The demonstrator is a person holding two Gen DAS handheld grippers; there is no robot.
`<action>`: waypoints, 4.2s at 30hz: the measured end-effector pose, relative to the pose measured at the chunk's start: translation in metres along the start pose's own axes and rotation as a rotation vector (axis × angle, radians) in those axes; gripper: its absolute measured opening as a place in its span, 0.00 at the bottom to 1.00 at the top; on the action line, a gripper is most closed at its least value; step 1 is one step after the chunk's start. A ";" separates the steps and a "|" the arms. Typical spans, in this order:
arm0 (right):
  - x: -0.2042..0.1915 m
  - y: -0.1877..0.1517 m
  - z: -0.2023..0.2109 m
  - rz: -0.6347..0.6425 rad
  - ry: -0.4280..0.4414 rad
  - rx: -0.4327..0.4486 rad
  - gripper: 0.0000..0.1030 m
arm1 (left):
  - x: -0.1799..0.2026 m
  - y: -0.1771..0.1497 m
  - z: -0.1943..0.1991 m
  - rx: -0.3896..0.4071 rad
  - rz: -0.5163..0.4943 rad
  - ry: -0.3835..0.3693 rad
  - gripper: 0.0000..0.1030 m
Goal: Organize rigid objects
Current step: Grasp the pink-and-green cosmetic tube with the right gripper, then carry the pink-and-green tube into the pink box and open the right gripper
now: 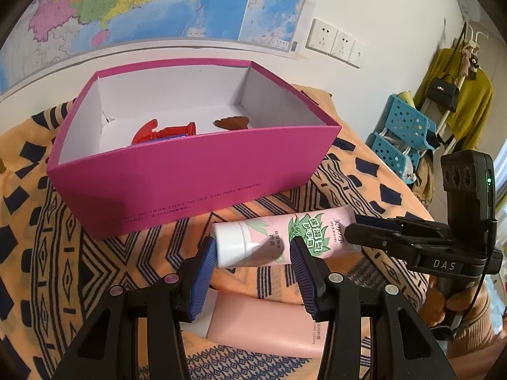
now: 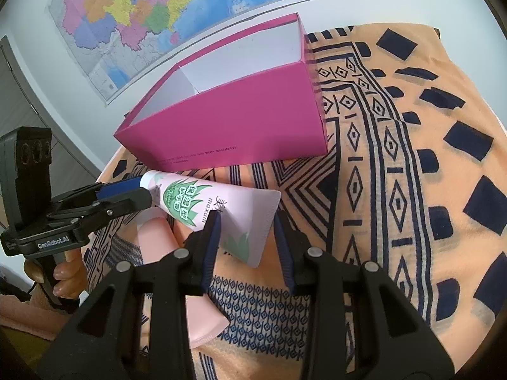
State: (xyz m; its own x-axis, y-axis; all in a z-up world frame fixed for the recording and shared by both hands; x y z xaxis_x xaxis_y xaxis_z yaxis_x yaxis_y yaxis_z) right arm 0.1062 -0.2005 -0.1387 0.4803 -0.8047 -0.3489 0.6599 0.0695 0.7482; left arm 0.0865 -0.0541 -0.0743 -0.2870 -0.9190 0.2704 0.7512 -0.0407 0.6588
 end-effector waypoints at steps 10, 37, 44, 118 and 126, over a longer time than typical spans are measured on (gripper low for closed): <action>-0.002 0.013 0.008 0.025 -0.009 0.030 0.37 | 0.004 0.011 0.008 0.026 0.002 -0.017 0.46; -0.010 0.061 0.030 0.120 -0.039 0.125 0.37 | 0.011 0.050 0.023 0.117 -0.018 -0.008 0.46; -0.011 0.073 0.031 0.137 -0.043 0.143 0.37 | 0.011 0.057 0.024 0.133 -0.019 0.000 0.46; 0.021 0.127 -0.032 0.188 -0.165 0.044 0.37 | -0.029 0.101 -0.050 0.039 0.044 0.092 0.46; 0.021 0.128 -0.033 0.182 -0.177 0.041 0.37 | -0.032 0.099 -0.054 0.023 0.053 0.089 0.46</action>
State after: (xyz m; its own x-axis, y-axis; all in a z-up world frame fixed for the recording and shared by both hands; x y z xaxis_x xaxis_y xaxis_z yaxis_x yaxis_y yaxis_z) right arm 0.2201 -0.1892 -0.0695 0.4777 -0.8722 -0.1050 0.5459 0.2011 0.8133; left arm 0.2026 -0.0501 -0.0556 -0.1924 -0.9510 0.2420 0.7499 0.0166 0.6613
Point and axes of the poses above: each gripper's, at about its wrist camera, not at the fingertips, and z roughly against the way its jaws point, x to its right, y to its top, the point moved 9 cm from there along -z, roughly the way its jaws point, and after that the axes turned 4 degrees about z, right-handed, at the moved point
